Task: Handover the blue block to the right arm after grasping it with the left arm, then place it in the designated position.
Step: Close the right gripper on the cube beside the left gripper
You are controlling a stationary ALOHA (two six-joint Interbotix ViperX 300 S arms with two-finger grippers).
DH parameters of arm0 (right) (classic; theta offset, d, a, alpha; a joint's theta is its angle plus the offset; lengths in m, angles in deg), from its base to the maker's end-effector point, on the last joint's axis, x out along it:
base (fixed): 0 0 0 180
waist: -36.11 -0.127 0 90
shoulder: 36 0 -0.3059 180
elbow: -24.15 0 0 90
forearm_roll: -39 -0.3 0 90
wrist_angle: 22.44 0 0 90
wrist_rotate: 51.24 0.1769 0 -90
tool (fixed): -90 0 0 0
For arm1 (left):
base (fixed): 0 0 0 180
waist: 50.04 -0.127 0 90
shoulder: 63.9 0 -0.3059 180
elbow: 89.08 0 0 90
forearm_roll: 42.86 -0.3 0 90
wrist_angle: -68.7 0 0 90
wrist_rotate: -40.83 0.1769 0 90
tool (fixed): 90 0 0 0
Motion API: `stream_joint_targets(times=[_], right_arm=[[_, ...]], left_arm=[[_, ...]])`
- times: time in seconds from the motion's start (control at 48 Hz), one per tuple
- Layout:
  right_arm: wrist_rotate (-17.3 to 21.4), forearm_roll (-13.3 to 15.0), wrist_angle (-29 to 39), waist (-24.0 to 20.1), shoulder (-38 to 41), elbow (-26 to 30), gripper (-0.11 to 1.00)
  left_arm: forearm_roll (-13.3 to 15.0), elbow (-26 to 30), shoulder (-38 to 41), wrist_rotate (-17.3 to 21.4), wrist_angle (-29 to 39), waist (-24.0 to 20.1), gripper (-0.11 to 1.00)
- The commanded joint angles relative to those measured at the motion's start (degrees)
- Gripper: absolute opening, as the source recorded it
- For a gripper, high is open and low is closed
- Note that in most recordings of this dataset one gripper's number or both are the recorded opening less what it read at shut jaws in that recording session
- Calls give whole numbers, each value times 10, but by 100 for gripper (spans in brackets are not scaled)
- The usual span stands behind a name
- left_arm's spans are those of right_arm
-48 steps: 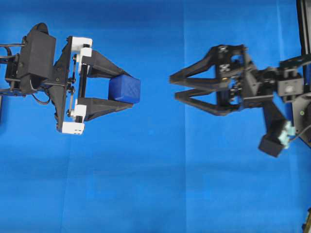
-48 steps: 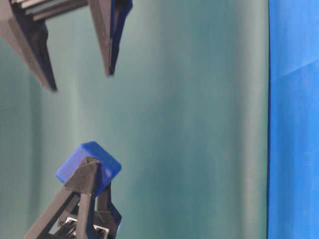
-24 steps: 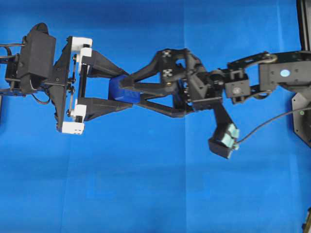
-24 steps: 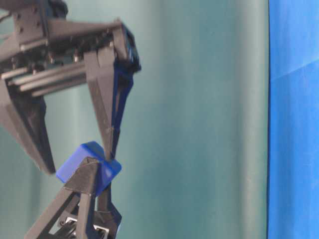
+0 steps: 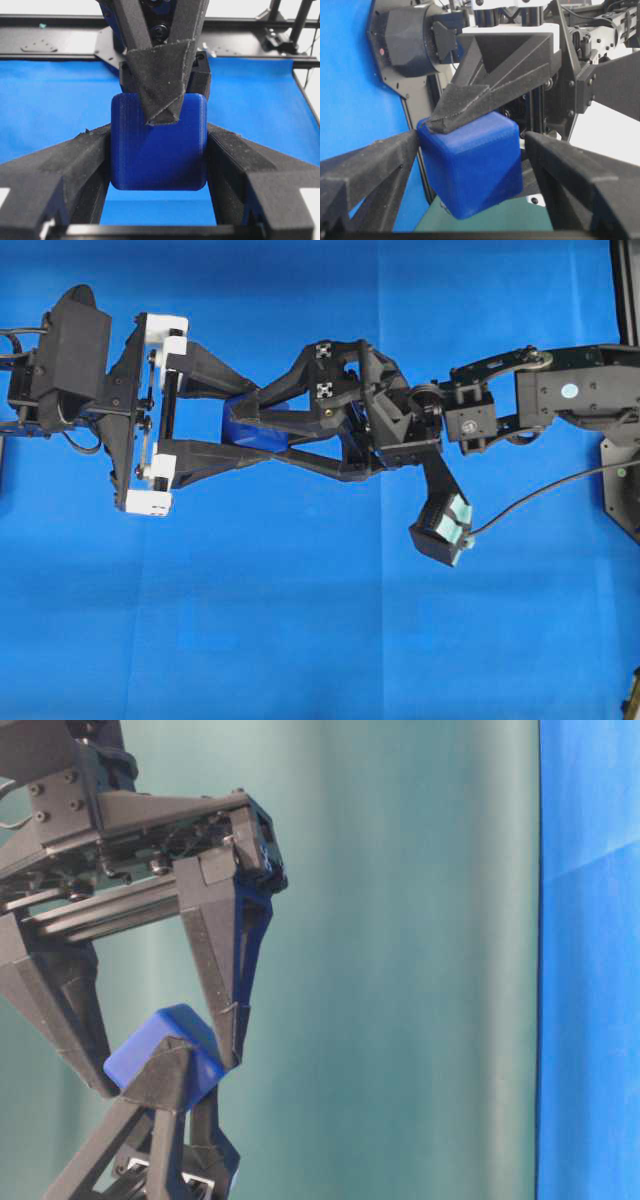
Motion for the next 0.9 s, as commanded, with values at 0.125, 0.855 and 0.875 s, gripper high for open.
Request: stream_joint_targets(times=[0.125,0.855,0.875], right_arm=[[2,-2,5,1,-6,18,86],[5,-10,12,0,-10,19,46],[5,-10,12,0,-10,19,46]], left_arm=[[1,9,-8,-1,-6,1,49],[1,14,-4,4,-2,4,49],[1,14,-4,4,-1,4,49]])
